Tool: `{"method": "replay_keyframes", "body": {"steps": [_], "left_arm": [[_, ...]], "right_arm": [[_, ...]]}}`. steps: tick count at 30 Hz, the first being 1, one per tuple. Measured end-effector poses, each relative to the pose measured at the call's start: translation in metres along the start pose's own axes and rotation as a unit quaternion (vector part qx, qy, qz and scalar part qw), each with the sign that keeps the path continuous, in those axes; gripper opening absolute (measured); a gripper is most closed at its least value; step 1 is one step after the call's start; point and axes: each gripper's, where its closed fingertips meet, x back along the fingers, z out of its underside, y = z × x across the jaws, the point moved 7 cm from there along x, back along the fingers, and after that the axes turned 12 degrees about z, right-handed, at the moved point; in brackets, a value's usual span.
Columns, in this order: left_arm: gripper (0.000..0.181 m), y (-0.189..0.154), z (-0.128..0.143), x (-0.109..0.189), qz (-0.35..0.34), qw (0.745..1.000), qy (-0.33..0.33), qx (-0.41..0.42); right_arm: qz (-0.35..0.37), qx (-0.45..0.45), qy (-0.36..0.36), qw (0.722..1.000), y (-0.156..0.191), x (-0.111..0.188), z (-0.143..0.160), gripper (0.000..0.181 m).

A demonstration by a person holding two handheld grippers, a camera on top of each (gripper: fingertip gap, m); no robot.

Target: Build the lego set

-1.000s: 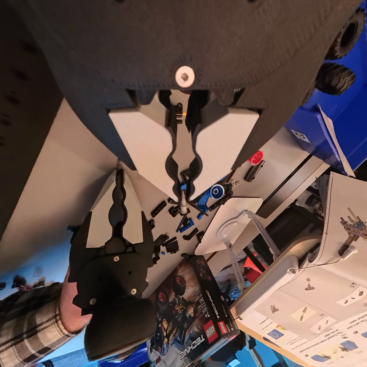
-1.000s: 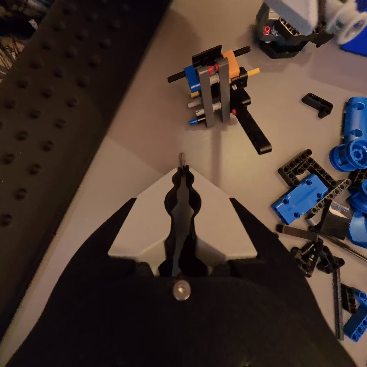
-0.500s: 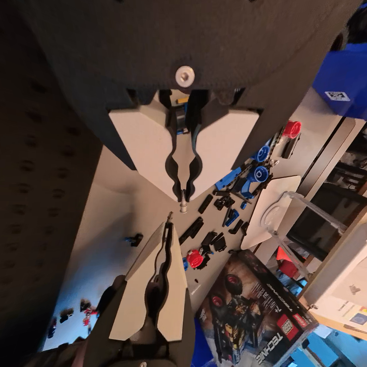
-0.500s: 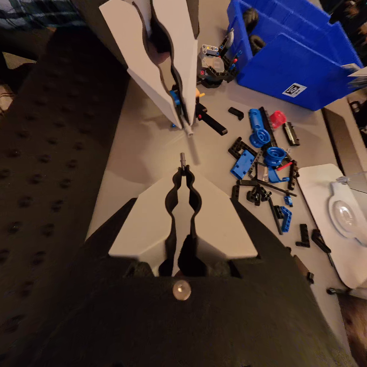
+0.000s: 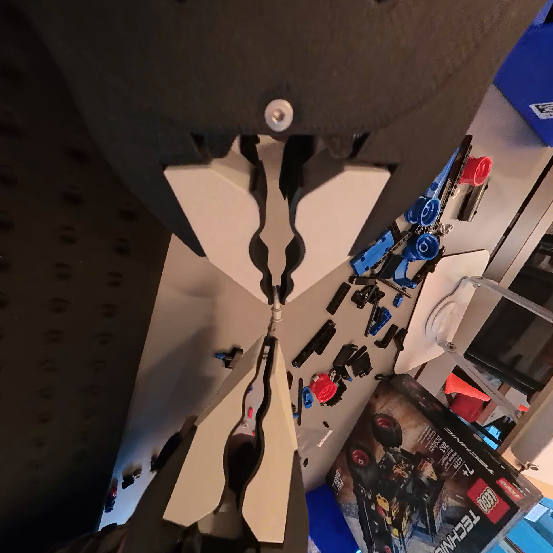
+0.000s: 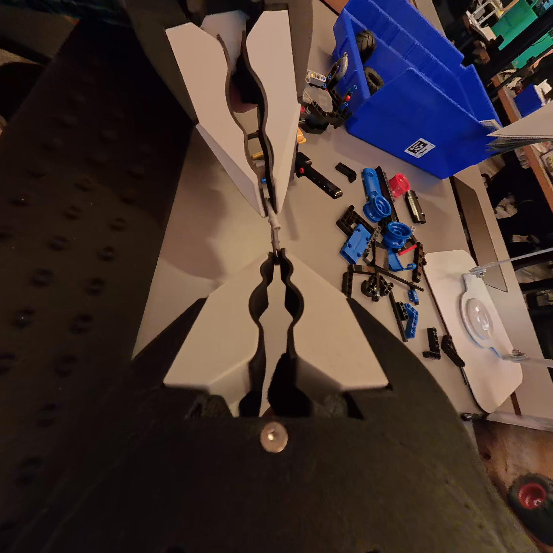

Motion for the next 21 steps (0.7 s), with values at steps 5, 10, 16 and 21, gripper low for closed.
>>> {"method": "replay_keyframes", "body": {"steps": [5,10,16,21], "left_arm": [[0.002,-0.001,0.001,-0.002,0.005,1.0,0.006,0.0],[0.002,-0.001,0.001,-0.003,0.009,1.0,0.01,-0.001],[0.002,0.0,0.002,-0.002,0.015,1.0,0.008,0.009],[0.002,-0.002,0.004,-0.004,0.024,1.0,0.015,0.012]], "right_arm": [[0.011,0.017,-0.001,1.0,0.001,0.0,0.0,0.0],[0.024,0.044,0.005,0.999,0.004,-0.001,0.001,0.0],[0.05,0.09,0.003,0.995,0.008,-0.001,-0.001,0.0],[0.057,0.122,0.002,0.991,0.013,-0.001,0.0,0.0]]}}
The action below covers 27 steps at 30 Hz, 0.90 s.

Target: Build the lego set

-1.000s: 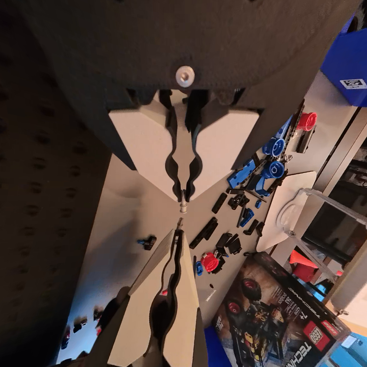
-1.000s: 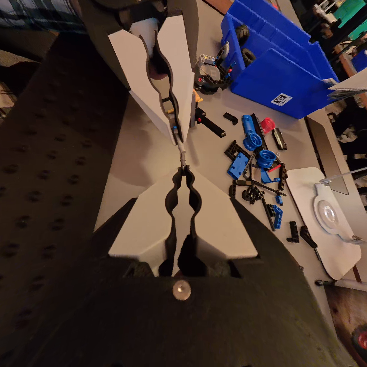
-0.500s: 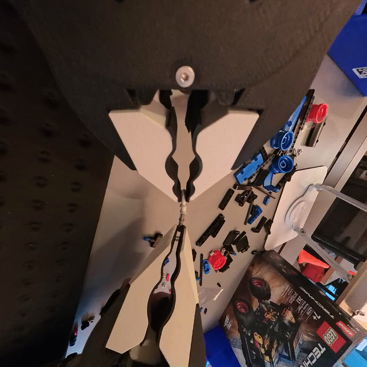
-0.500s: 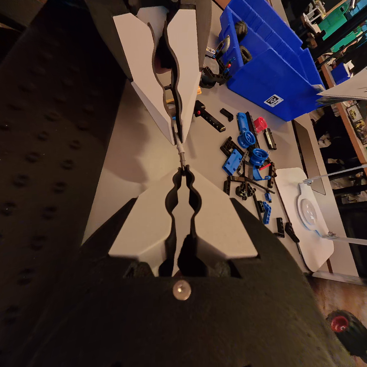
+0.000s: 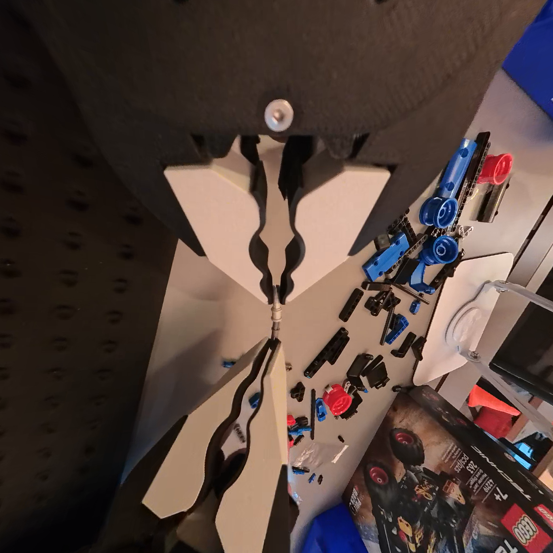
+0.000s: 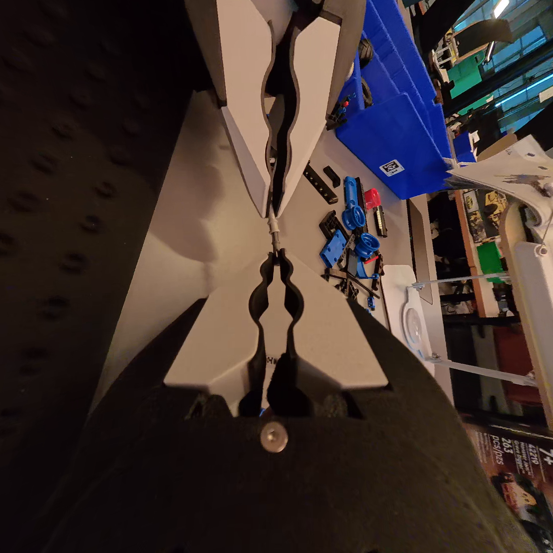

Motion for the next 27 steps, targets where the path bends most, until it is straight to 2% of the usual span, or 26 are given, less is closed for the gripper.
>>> {"method": "replay_keyframes", "body": {"steps": [6,19,27], "left_arm": [[0.002,-0.001,0.002,-0.002,0.007,1.0,0.006,-0.001],[0.002,-0.003,-0.004,0.0,0.012,1.0,-0.024,-0.006],[0.002,-0.004,-0.005,-0.002,0.024,0.999,-0.033,-0.006]], "right_arm": [[-0.008,-0.003,-0.021,1.0,0.002,0.002,-0.001,0.0],[-0.044,-0.108,-0.051,0.992,-0.007,0.009,0.005,0.0],[-0.061,-0.133,-0.06,0.987,-0.007,0.012,0.007,0.0]]}}
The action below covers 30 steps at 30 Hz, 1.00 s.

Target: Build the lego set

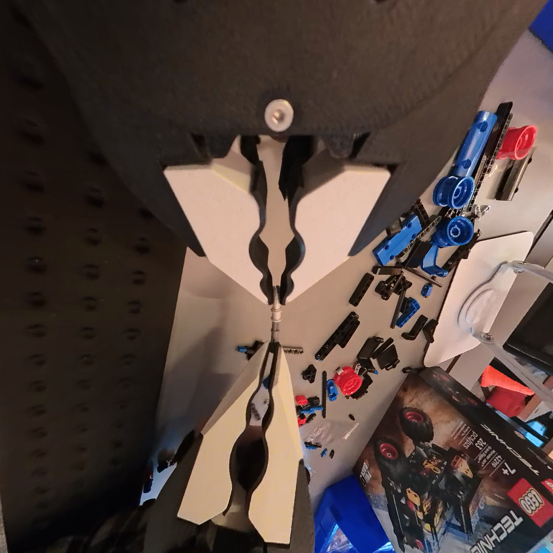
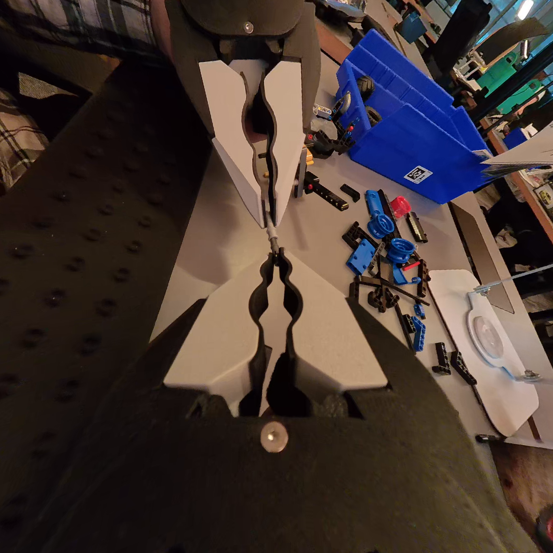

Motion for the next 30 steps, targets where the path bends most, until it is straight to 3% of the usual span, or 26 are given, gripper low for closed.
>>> {"method": "replay_keyframes", "body": {"steps": [8,17,30], "left_arm": [[0.002,-0.005,0.006,-0.01,0.018,0.999,0.031,-0.002],[0.002,-0.011,0.025,-0.025,0.065,0.991,0.118,0.018],[0.002,-0.009,0.023,-0.027,0.079,0.988,0.125,0.034]], "right_arm": [[-0.022,-0.002,0.027,0.999,0.007,-0.001,0.009,0.0],[-0.077,-0.015,0.106,0.991,0.021,-0.01,0.029,0.0],[-0.114,-0.084,0.152,0.978,0.02,-0.021,0.031,0.002]]}}
